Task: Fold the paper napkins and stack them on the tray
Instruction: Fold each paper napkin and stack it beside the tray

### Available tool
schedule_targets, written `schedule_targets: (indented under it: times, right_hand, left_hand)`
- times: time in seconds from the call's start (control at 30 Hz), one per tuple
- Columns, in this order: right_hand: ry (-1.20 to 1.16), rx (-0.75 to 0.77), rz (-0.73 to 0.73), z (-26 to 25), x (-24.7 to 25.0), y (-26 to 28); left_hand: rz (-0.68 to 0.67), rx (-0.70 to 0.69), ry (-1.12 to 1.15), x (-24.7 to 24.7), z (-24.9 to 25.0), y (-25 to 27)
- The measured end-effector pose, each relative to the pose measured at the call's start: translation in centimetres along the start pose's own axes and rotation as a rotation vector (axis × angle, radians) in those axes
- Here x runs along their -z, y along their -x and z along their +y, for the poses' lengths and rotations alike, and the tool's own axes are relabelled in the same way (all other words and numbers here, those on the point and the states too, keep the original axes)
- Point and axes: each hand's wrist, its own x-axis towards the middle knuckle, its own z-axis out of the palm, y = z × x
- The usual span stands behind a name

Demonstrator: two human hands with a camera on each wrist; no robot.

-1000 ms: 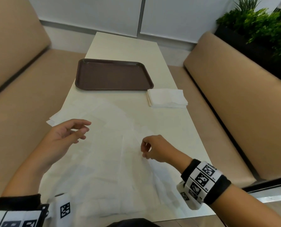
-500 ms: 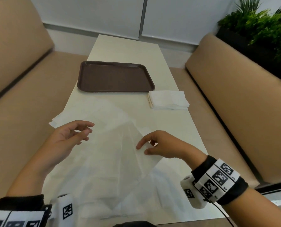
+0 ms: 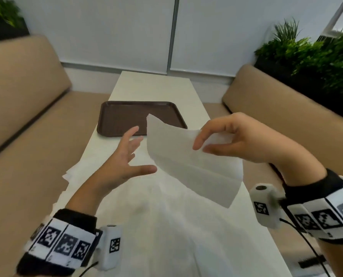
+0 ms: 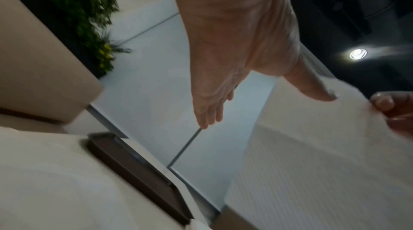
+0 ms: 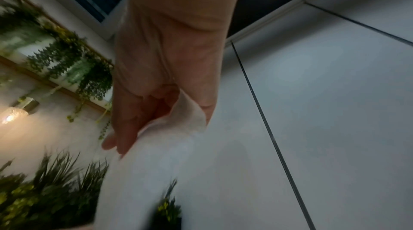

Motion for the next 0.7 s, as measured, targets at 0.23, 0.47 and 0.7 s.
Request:
schedule_targets:
  times: [0.23, 0.47, 0.7]
  right_hand:
    - [-0.410, 0.056, 0.242, 1.1, 3.2, 1.0]
    - [-0.720, -0.031, 0.198, 4.9, -0.4, 2.8]
    - [-0.812, 0.027, 0.343, 4.9, -1.9, 2.1]
  left_hand:
    - [-0.079, -0.140, 0.207, -2.9, 4.3, -1.7]
    - [0.048, -0.079, 0.488, -3.1, 5.2, -1.3]
    - [0.016, -0.100, 0.533, -3.8, 5.8, -0.6]
